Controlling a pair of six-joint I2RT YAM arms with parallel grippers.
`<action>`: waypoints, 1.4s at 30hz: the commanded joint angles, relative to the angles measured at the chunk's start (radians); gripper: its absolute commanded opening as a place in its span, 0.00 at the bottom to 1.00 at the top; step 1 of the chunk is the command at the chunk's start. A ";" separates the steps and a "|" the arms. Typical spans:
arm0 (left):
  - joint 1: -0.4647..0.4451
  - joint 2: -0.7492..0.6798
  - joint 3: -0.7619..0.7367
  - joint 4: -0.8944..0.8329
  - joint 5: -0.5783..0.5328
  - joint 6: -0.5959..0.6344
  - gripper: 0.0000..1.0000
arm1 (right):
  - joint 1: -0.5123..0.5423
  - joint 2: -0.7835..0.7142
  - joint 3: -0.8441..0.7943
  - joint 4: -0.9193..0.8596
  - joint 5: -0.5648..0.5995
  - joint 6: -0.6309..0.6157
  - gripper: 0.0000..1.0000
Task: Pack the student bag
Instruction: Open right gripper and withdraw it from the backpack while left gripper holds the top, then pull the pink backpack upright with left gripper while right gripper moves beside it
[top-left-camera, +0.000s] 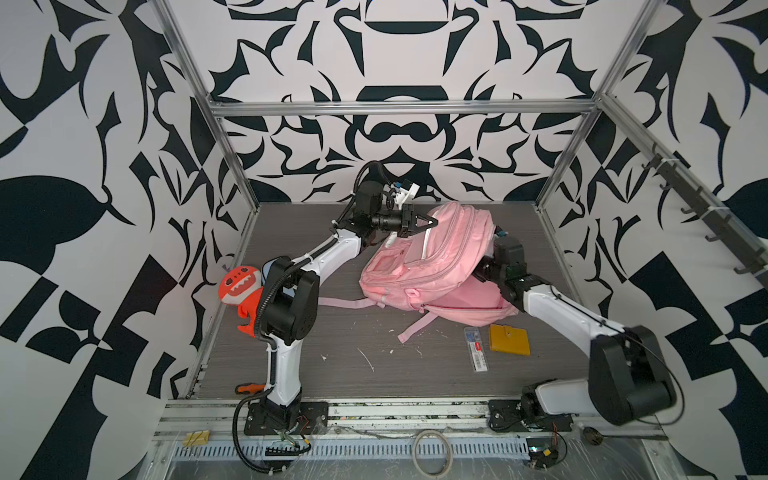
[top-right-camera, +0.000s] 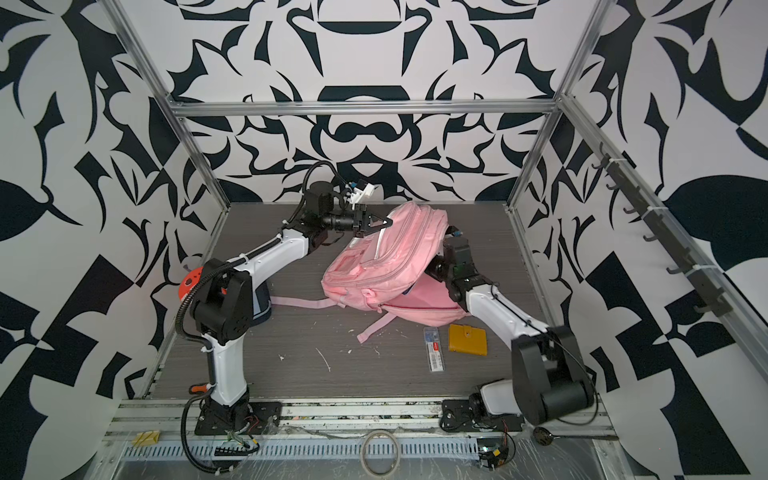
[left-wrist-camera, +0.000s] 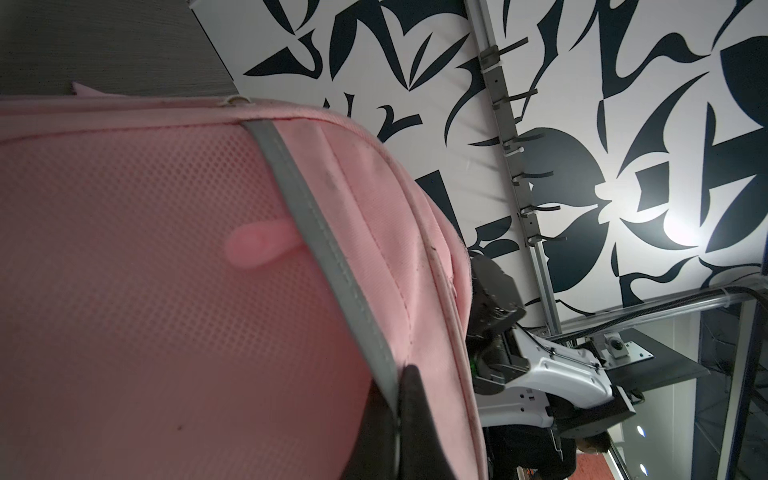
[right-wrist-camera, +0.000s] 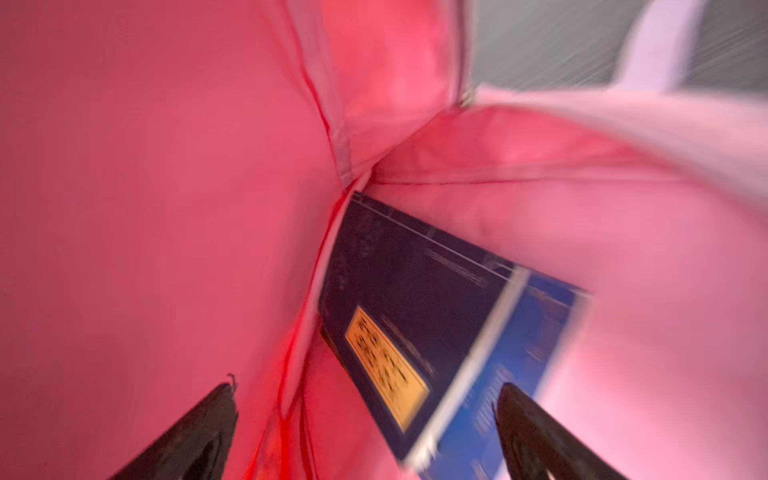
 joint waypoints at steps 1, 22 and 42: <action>0.030 -0.050 -0.008 0.005 -0.052 0.048 0.00 | -0.017 -0.155 -0.034 -0.260 0.098 -0.086 1.00; -0.077 0.184 0.173 -0.500 -0.342 0.225 0.20 | -0.059 -0.439 -0.082 -0.592 0.126 -0.286 0.95; -0.068 -0.552 -0.646 -0.842 -0.590 0.260 0.87 | 0.139 -0.246 0.020 -0.488 0.156 -0.395 0.92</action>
